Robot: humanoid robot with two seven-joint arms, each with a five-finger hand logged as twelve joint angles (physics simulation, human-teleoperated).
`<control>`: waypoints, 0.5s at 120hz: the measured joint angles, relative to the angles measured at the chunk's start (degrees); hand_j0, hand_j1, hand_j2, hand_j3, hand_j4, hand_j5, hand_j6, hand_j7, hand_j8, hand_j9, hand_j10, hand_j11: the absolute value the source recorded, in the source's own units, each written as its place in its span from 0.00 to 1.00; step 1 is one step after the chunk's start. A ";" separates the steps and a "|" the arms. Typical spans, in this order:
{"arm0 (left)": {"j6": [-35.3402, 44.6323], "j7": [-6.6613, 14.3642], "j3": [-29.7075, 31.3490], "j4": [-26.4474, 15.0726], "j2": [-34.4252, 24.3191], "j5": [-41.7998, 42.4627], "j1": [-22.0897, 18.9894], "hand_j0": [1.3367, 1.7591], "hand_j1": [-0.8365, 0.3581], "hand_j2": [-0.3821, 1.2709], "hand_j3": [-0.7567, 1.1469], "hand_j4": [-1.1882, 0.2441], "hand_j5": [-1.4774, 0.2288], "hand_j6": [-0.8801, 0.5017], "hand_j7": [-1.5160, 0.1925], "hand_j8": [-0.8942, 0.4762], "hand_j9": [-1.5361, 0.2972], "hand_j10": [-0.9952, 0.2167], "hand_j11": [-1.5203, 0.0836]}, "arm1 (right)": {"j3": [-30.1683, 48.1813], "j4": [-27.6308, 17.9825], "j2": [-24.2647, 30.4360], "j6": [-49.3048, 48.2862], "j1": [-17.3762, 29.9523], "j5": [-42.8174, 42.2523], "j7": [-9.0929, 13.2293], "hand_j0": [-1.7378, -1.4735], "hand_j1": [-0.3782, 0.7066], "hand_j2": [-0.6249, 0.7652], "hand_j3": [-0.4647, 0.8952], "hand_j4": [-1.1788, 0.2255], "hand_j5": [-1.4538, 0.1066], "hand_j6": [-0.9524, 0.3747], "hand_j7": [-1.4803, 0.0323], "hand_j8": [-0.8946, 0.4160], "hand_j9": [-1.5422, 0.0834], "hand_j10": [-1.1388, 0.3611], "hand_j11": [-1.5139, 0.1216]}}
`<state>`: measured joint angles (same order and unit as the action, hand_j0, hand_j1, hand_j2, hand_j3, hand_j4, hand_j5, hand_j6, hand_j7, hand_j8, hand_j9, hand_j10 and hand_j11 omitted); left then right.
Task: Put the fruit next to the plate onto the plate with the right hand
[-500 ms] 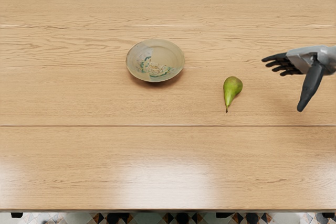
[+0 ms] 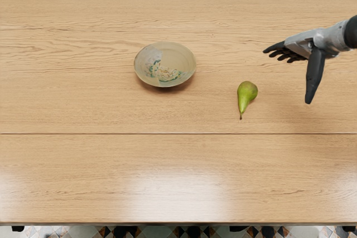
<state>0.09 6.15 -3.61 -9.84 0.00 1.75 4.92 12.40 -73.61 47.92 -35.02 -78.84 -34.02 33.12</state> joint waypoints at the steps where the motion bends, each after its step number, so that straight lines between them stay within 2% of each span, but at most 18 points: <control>1: 0.00 0.00 0.00 0.00 0.00 0.00 0.00 0.76 0.98 0.23 0.40 0.82 0.85 0.63 0.88 0.64 0.83 0.81 0.94 | 0.01 -0.10 -0.23 0.00 -0.23 -0.34 0.14 0.30 0.03 0.45 0.34 0.84 0.93 0.71 0.98 0.68 0.95 0.76 0.93; 14: 0.00 0.00 0.00 0.00 0.00 0.00 0.00 0.76 0.98 0.23 0.40 0.82 0.85 0.63 0.88 0.64 0.83 0.81 0.94 | 0.04 -1.74 -3.73 0.01 -2.09 -6.14 1.27 0.30 0.03 0.45 0.34 0.84 0.93 0.71 0.98 0.68 0.95 0.76 0.93; 37: 0.00 0.00 0.01 -0.01 0.00 0.00 0.00 0.76 0.98 0.23 0.40 0.82 0.85 0.63 0.88 0.64 0.83 0.81 0.94 | -0.02 -10.34 -6.53 0.49 -0.48 -15.28 1.79 0.30 0.03 0.45 0.34 0.84 0.93 0.71 0.98 0.68 0.95 0.76 0.93; 60: 0.00 0.00 0.00 0.01 0.00 0.00 0.00 0.76 0.98 0.23 0.40 0.82 0.85 0.63 0.88 0.64 0.83 0.81 0.94 | -0.01 -12.08 -8.73 8.88 2.74 -22.38 1.87 0.30 0.03 0.45 0.34 0.84 0.93 0.71 0.98 0.68 0.95 0.76 0.93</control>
<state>0.09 6.15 -3.61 -9.83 0.00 1.76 4.92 12.38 -85.69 39.19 -26.14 -76.10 -56.40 34.98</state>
